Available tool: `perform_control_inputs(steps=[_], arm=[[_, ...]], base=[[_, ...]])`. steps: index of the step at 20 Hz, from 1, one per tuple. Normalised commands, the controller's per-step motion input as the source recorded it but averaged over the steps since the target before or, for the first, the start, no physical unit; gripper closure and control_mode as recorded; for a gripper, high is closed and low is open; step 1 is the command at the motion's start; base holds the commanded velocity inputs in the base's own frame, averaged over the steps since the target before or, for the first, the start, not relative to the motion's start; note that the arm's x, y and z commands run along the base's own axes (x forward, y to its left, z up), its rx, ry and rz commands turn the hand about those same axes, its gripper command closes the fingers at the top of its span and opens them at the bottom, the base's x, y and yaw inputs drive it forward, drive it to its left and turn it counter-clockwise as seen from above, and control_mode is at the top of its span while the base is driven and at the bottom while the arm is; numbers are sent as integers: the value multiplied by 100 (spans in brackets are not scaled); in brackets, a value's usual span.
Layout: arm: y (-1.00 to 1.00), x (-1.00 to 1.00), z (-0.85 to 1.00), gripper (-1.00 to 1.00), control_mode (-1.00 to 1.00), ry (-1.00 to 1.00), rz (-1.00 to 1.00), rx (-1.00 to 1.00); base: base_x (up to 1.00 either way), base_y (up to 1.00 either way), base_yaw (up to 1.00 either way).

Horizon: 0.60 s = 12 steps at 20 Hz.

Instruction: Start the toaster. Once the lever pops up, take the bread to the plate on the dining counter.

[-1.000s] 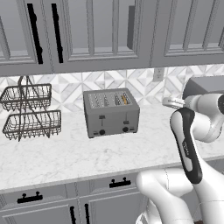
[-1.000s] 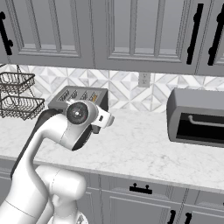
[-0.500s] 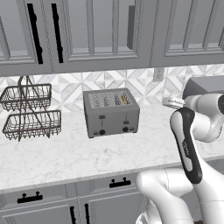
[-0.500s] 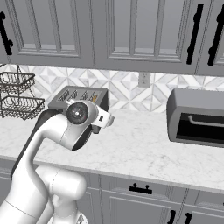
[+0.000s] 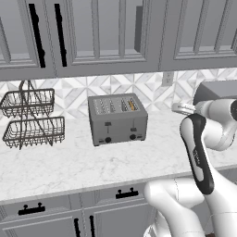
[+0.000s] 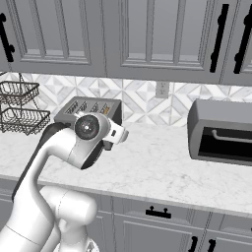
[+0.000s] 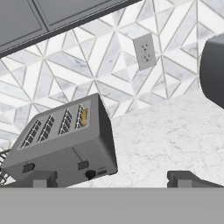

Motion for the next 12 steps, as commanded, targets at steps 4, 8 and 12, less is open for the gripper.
perform_control_inputs(steps=[4,8,12], arm=[[0,0,0,-100,-100,0,0,0],[0,0,0,-100,-100,0,0,0],[0,0,0,-100,-100,0,0,0]], base=[[0,0,0],[0,0,0],[0,0,0]])
